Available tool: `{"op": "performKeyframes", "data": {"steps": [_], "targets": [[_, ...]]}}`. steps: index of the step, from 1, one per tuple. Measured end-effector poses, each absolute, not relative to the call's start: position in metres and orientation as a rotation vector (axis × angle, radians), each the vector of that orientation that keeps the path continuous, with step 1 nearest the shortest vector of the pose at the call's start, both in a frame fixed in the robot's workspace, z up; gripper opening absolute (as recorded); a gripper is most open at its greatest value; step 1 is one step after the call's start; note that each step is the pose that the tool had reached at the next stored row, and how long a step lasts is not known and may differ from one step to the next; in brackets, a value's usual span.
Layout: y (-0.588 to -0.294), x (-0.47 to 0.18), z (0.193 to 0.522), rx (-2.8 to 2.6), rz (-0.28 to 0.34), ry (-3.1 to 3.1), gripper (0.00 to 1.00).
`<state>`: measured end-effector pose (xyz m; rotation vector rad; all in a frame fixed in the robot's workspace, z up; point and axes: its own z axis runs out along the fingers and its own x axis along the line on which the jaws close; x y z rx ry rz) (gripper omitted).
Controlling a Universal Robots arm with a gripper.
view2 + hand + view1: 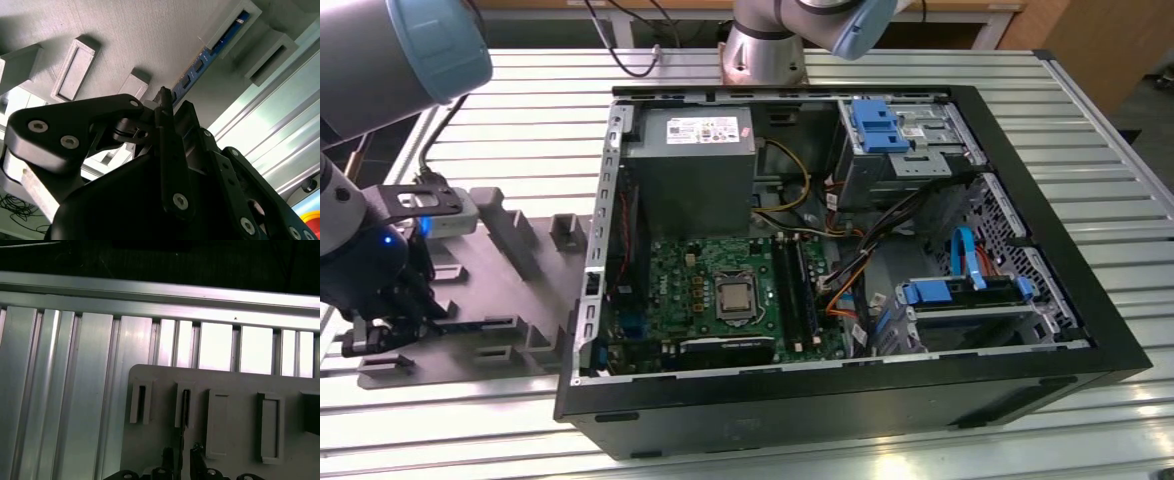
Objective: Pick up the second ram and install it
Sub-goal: 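Pick up the second ram and move it above second insertion slot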
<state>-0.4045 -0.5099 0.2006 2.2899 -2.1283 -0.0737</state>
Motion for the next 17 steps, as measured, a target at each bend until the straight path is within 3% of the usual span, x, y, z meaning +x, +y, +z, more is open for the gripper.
{"op": "performKeyframes", "data": {"steps": [11, 13, 14, 17], "targets": [[-0.5099, -0.4026, 0.2005, 2.29, -0.074, -2.128, 0.27], [-0.5099, -0.4026, 0.2005, 2.29, -0.074, -2.128, 0.26], [-0.5099, -0.4025, 0.2005, 2.29, -0.074, -2.128, 0.19], [-0.5099, -0.4025, 0.2005, 2.29, -0.074, -2.128, 0.19]]}}
